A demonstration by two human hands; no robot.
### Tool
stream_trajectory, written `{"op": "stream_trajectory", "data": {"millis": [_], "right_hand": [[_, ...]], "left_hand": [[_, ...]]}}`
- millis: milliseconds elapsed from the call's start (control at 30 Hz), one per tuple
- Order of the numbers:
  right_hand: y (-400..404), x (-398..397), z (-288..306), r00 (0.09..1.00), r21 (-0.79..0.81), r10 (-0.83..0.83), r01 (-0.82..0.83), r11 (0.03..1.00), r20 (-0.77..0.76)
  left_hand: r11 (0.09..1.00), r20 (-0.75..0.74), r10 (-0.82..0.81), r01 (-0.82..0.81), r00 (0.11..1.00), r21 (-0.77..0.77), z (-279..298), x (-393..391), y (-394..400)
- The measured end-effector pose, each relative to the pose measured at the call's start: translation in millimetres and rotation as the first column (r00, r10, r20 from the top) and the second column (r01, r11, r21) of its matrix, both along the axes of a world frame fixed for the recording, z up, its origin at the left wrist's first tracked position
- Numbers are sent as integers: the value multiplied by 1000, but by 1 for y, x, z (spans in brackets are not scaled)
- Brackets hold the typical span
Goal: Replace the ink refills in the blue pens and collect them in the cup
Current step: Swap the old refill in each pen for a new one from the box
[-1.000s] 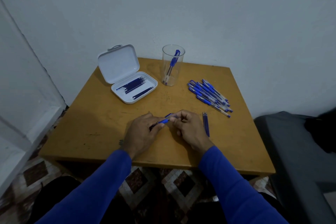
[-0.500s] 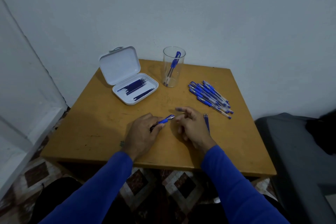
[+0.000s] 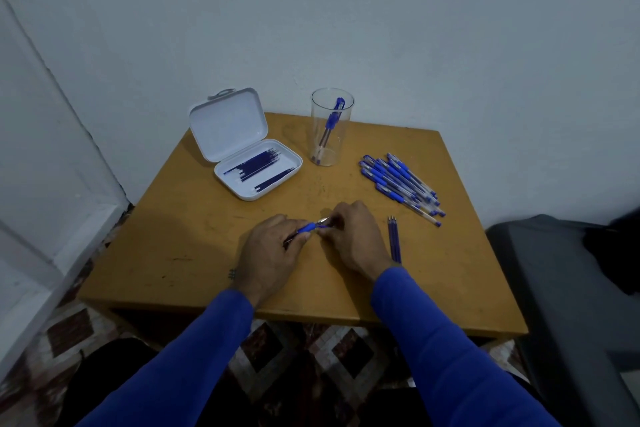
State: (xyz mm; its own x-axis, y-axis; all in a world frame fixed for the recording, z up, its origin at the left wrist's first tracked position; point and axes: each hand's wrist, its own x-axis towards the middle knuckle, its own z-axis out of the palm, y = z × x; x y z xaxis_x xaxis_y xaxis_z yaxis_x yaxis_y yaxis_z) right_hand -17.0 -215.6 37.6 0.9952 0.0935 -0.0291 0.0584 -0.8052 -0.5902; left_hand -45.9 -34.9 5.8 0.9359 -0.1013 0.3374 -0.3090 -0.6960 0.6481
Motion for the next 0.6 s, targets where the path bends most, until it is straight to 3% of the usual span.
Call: {"op": "stream_trajectory", "data": {"millis": [100, 200, 333, 600], "right_hand": [[-5, -6, 7, 995, 295, -76, 94, 951, -71], [-10, -13, 13, 973, 583, -104, 208, 786, -206], [-14, -16, 10, 971, 693, -94, 222, 686, -219], [-10, -23, 14, 973, 792, 5, 187, 582, -233]], "left_hand": [[1000, 0, -2, 2, 1000, 1, 0, 0, 0], [1000, 1, -4, 4, 1000, -6, -1, 0, -1], [1000, -8, 2, -2, 1000, 8, -1, 1, -1], [999, 15, -16, 16, 1000, 33, 0, 0, -1]]}}
